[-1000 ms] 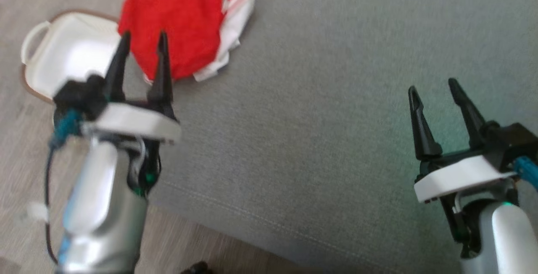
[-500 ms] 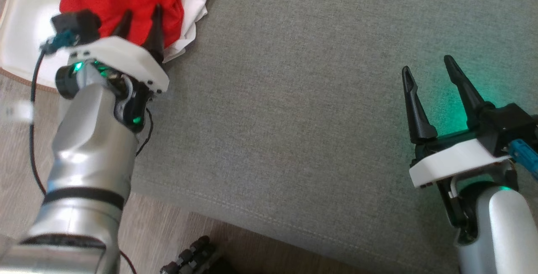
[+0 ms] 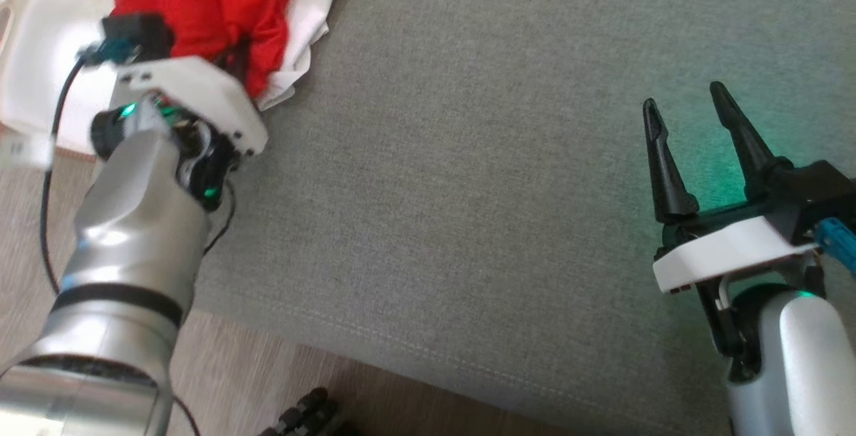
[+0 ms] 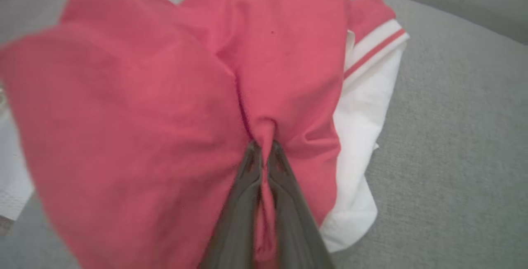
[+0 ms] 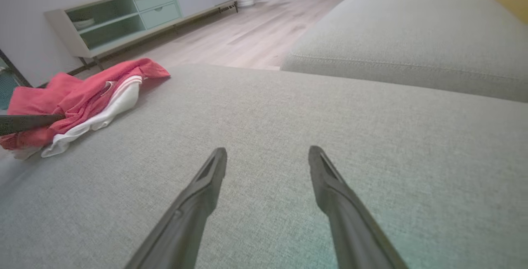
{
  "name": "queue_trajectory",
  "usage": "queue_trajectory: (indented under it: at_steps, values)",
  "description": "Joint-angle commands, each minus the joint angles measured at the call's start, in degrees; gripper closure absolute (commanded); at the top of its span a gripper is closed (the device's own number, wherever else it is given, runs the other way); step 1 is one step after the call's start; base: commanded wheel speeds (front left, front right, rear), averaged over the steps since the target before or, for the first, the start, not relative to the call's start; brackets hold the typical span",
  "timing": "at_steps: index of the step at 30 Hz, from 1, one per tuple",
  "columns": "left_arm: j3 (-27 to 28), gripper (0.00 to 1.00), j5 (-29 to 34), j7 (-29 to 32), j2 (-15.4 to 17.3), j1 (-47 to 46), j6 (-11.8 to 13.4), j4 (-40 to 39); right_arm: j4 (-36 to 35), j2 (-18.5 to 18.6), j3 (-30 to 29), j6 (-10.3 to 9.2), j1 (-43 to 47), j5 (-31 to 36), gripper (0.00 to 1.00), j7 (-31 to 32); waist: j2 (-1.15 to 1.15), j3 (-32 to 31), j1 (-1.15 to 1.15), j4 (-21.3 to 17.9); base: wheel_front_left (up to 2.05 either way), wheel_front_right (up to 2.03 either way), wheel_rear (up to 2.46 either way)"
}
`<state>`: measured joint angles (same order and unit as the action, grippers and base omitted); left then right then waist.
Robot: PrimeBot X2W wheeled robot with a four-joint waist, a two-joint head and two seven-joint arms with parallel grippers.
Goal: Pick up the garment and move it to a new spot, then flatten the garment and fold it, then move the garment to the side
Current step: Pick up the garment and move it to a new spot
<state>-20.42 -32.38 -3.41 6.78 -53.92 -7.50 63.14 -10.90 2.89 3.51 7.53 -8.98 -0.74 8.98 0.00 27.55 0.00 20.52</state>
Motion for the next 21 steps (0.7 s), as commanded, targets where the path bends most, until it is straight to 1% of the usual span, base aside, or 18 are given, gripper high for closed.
queue_trajectory:
  at_steps: [1, 5, 8, 10, 14, 18, 21]
  values:
    - [1.02, 1.0, 0.51, -2.18, 3.93, 0.14, 0.11, -0.65, -1.7, -0.02, 1.59, -0.04, -0.89, -0.49, 0.0, -0.69, 0.0, -1.26, 0.0, -0.68, 0.0, 0.0, 0.0]
    - [1.37, 1.0, 1.52, -9.95, 5.11, 2.17, 1.08, -1.01, -0.37, -0.02, 1.2, -0.04, 0.01, -1.9, 0.0, -2.15, 0.0, -4.64, 0.0, -1.62, 0.0, 0.0, 0.0]
    - [2.66, 1.0, 2.19, -11.45, 6.35, 4.96, 1.94, -5.14, 0.5, -0.02, 0.98, -0.04, 0.98, -3.45, 0.0, -3.59, 0.0, -7.61, 0.0, -2.37, 0.0, 0.0, 0.0]
    - [4.91, 1.0, 3.28, -11.53, 7.53, 7.95, 3.25, -12.29, 1.06, -0.02, 0.73, -0.04, 1.87, -4.49, 0.0, -4.46, 0.0, -9.66, 0.0, -2.71, 0.0, 0.0, 0.0]
    - [8.38, 1.0, 7.14, -11.56, 9.45, 18.0, 6.09, -26.84, 2.52, -0.02, 1.2, -0.04, 3.69, -6.36, 0.0, -5.58, 0.0, -13.8, 0.0, -4.09, 0.0, 0.0, 0.0]
    - [10.27, 1.0, 9.62, -11.57, 10.21, 28.15, 8.55, -39.25, 3.46, -0.02, 1.73, -0.04, 5.59, -7.54, 0.0, -6.51, 0.0, -17.6, 0.0, -5.44, 0.0, 0.0, 0.0]
    - [10.78, 1.0, 10.29, -11.58, 10.67, 34.54, 9.88, -46.96, 3.68, -0.02, 1.86, -0.04, 7.17, -8.28, 0.0, -6.91, 0.0, -19.61, 0.0, -6.42, 0.0, 0.0, 0.0]
